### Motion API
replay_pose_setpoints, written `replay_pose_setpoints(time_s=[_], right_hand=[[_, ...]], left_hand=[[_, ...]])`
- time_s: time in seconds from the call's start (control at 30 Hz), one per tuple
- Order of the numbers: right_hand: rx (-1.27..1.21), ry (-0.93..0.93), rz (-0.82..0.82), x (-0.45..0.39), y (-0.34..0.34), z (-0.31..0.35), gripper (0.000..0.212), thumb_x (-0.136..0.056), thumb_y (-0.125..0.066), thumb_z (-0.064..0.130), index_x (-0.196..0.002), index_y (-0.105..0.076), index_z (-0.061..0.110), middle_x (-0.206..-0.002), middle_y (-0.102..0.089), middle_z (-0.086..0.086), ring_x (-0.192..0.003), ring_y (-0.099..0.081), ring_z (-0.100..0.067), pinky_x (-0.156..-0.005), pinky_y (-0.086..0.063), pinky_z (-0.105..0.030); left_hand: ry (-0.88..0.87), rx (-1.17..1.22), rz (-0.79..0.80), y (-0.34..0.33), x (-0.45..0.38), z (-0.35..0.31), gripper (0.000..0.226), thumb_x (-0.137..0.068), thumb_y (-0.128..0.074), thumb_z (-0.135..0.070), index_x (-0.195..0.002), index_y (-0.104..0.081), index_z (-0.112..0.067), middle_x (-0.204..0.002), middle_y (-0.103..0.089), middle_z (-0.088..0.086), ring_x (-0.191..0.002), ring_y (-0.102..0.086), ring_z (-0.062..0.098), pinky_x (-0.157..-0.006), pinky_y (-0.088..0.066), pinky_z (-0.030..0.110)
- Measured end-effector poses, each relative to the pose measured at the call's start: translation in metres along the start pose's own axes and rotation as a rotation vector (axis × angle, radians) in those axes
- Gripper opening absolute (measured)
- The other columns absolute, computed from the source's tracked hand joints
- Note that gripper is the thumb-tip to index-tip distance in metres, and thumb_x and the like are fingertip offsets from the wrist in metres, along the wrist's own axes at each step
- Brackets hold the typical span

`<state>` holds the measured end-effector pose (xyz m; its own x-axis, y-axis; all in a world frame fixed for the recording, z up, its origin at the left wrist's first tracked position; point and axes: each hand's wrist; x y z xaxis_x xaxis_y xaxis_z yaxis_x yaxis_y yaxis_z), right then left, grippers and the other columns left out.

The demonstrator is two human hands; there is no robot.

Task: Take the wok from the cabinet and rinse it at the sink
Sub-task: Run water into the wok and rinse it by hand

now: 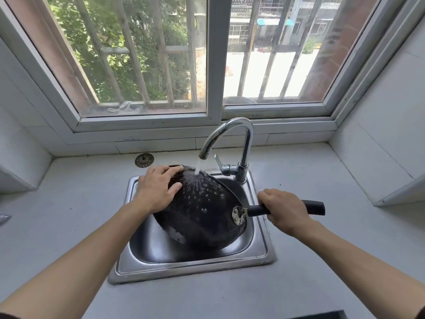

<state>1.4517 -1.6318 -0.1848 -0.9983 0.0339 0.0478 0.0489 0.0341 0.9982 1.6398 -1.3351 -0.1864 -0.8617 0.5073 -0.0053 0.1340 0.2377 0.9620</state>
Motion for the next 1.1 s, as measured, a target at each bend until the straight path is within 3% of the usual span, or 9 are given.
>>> replay_pose_setpoints(time_s=[0.3,0.63,0.8,0.93,1.1], right_hand=[[-0.063,-0.139,0.032,0.044,-0.011,0.018,0.023,-0.076,-0.054,0.006,-0.089,-0.045,0.023,-0.089,-0.055,0.007,-0.081,-0.052,-0.021,-0.063,-0.039,-0.032],[-0.049,-0.209,0.000,0.061,-0.013,0.035,0.028,-0.075,-0.052,-0.001,-0.092,-0.049,0.021,-0.090,-0.055,0.005,-0.082,-0.053,-0.022,-0.064,-0.036,-0.031],[-0.002,-0.244,-0.020,0.072,-0.022,0.044,0.031,-0.068,-0.057,-0.009,-0.086,-0.056,0.017,-0.081,-0.059,0.000,-0.072,-0.054,-0.026,-0.060,-0.040,-0.035],[0.061,-0.258,-0.059,0.079,-0.029,0.052,0.042,-0.044,-0.071,-0.016,-0.068,-0.056,0.016,-0.062,-0.055,-0.001,-0.054,-0.052,-0.026,-0.048,-0.035,-0.034],[0.067,-0.248,-0.091,0.079,-0.037,0.052,0.048,-0.034,-0.072,-0.019,-0.063,-0.055,0.015,-0.059,-0.053,-0.002,-0.051,-0.050,-0.027,-0.046,-0.037,-0.032]], left_hand=[[-0.128,0.042,-0.069,0.005,0.029,-0.010,0.053,-0.088,-0.061,-0.045,-0.138,-0.045,-0.038,-0.127,-0.052,-0.002,-0.119,-0.042,0.023,-0.100,-0.038,0.044],[-0.146,0.033,-0.074,0.005,0.056,-0.011,0.053,-0.089,-0.060,-0.043,-0.139,-0.046,-0.035,-0.133,-0.051,0.000,-0.121,-0.044,0.024,-0.102,-0.037,0.046],[-0.154,0.104,-0.152,0.007,0.073,-0.013,0.042,-0.087,-0.065,-0.033,-0.128,-0.056,-0.027,-0.115,-0.061,0.000,-0.108,-0.052,0.025,-0.093,-0.044,0.044],[-0.147,0.030,-0.202,0.002,0.089,-0.007,0.036,-0.088,-0.065,-0.029,-0.124,-0.062,-0.024,-0.089,-0.063,-0.001,-0.090,-0.056,0.023,-0.078,-0.045,0.038],[-0.147,-0.002,-0.200,-0.011,0.108,0.002,0.022,-0.083,-0.059,-0.033,-0.094,-0.075,-0.022,-0.079,-0.065,-0.004,-0.082,-0.060,0.022,-0.067,-0.047,0.038]])
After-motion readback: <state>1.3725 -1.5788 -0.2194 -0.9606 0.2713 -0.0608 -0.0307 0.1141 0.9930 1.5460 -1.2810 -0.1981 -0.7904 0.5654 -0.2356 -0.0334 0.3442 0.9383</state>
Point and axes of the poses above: each hand's wrist, its own x-axis away from the middle knuckle, its own y-axis out of the back of the hand, z = x × y
